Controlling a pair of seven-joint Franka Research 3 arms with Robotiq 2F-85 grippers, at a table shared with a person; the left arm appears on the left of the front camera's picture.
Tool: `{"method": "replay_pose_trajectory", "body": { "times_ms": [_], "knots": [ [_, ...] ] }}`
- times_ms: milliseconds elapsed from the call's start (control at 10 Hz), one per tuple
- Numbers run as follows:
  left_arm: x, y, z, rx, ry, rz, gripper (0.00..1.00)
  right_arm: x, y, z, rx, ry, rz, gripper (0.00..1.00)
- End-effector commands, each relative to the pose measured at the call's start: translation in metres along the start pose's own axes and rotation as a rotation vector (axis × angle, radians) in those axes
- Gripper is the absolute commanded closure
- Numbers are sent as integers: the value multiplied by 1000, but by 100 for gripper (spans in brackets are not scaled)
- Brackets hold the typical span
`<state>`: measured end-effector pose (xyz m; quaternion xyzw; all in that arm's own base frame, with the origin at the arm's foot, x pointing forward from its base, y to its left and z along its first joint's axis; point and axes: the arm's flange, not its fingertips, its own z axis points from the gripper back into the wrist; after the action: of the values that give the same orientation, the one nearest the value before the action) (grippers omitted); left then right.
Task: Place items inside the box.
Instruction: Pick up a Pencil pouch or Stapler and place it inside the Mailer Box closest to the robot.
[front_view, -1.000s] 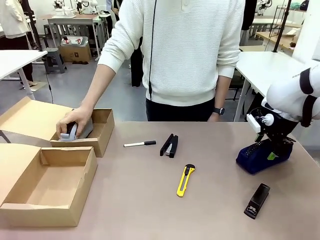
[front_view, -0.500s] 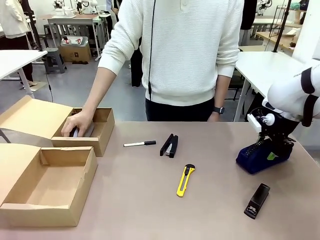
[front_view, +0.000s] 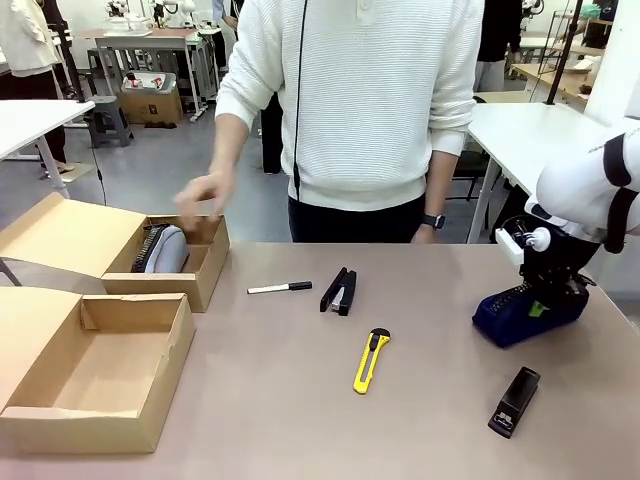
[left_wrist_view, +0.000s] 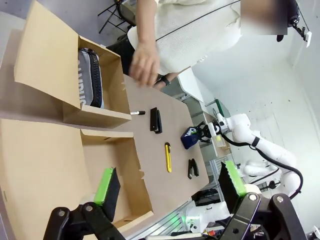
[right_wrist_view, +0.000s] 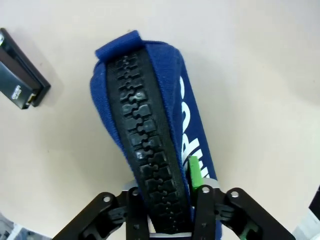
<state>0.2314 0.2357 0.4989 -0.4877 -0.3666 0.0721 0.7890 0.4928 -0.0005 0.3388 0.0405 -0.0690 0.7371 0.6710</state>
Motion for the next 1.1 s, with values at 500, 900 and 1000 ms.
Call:
{"method": "replay_pose_trajectory", "body": {
  "times_ms": [500, 900, 1000],
  "knots": [
    [-67, -28, -89, -68, 354, 30, 0, 0, 33, 75, -59, 4, -285, 100],
    [-29, -24, -74, -93, 275, 34, 0, -1, 65, 110, -60, -74, -383, 100],
    [-29, -24, -74, -93, 275, 34, 0, 6, 85, 129, -57, -88, -440, 100]
  ]
}}
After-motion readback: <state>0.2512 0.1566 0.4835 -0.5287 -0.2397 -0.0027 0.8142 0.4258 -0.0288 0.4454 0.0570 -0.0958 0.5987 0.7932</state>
